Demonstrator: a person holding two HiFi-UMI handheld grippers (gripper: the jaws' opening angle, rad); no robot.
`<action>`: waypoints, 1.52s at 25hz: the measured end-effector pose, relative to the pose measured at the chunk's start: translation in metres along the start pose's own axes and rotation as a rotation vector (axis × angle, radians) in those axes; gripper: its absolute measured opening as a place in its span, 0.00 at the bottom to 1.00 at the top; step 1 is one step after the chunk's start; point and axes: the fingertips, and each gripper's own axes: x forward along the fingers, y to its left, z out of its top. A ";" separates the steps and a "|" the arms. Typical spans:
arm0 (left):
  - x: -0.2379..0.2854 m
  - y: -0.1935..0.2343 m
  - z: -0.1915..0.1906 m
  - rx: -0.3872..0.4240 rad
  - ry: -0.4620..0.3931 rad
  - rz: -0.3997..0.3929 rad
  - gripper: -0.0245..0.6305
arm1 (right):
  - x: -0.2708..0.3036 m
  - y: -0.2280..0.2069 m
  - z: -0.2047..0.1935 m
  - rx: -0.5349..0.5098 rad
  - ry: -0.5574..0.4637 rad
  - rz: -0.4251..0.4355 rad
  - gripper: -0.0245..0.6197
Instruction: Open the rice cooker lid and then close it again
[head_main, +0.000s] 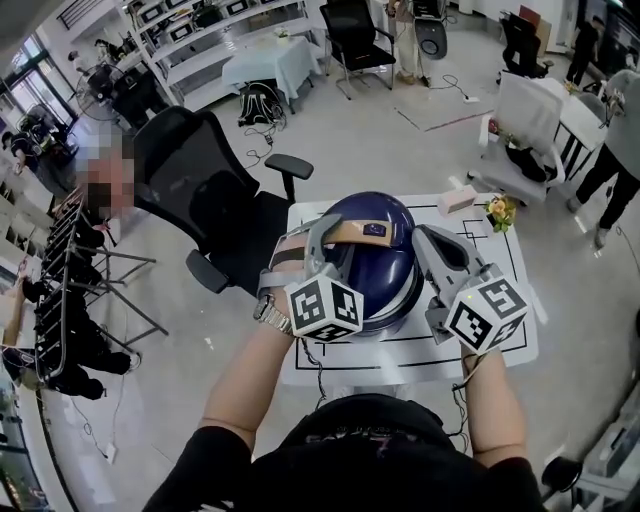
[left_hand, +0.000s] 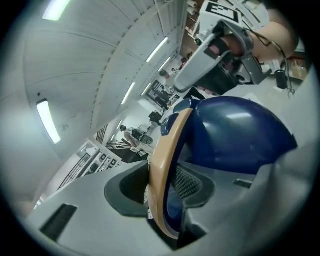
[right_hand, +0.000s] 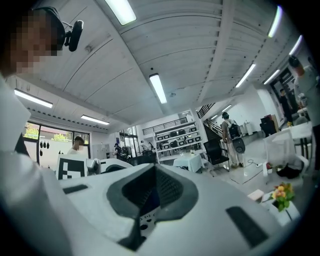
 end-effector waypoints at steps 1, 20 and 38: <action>0.001 -0.003 0.002 0.015 0.006 -0.003 0.25 | 0.001 0.001 -0.002 -0.009 0.007 0.004 0.04; 0.020 -0.044 0.014 0.189 0.082 -0.026 0.26 | 0.018 -0.007 -0.053 -0.090 0.218 0.045 0.04; 0.043 -0.077 0.015 0.276 0.152 -0.047 0.28 | 0.013 -0.035 -0.089 0.001 0.263 0.096 0.04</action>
